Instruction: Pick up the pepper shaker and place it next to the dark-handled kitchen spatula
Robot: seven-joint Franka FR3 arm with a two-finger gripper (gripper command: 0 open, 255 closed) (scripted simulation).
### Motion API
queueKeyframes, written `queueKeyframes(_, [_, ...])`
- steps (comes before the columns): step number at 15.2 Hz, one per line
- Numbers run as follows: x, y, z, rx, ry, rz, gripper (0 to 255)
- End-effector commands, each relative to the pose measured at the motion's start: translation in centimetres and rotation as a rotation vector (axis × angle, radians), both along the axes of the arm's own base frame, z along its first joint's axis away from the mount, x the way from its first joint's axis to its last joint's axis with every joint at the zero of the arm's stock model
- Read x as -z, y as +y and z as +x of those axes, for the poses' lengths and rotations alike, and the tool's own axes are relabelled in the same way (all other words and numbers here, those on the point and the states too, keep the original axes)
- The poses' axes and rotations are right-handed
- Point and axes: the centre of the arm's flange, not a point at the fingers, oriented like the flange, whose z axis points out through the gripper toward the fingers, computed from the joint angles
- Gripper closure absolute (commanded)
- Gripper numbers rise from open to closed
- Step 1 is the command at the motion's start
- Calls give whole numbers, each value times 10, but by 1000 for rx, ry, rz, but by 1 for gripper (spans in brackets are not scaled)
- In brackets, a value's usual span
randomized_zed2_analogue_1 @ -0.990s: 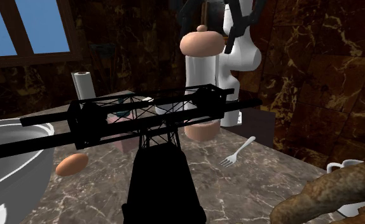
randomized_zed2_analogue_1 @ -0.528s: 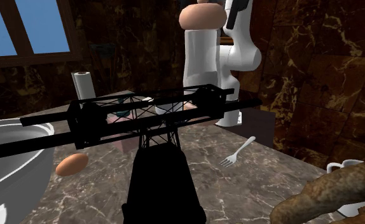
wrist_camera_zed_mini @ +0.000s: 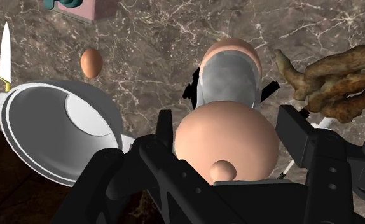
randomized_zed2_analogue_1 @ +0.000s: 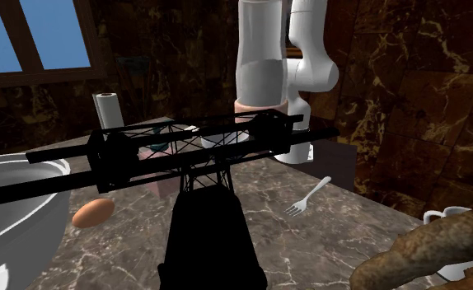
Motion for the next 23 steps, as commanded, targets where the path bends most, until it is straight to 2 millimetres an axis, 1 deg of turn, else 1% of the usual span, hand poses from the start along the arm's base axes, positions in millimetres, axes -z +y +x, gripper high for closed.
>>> queueKeyframes(1, [-2, -14, -14, 0, 0, 0, 255])
queueKeyframes(23, [-3, -217, -222, 0, 0, 0, 255])
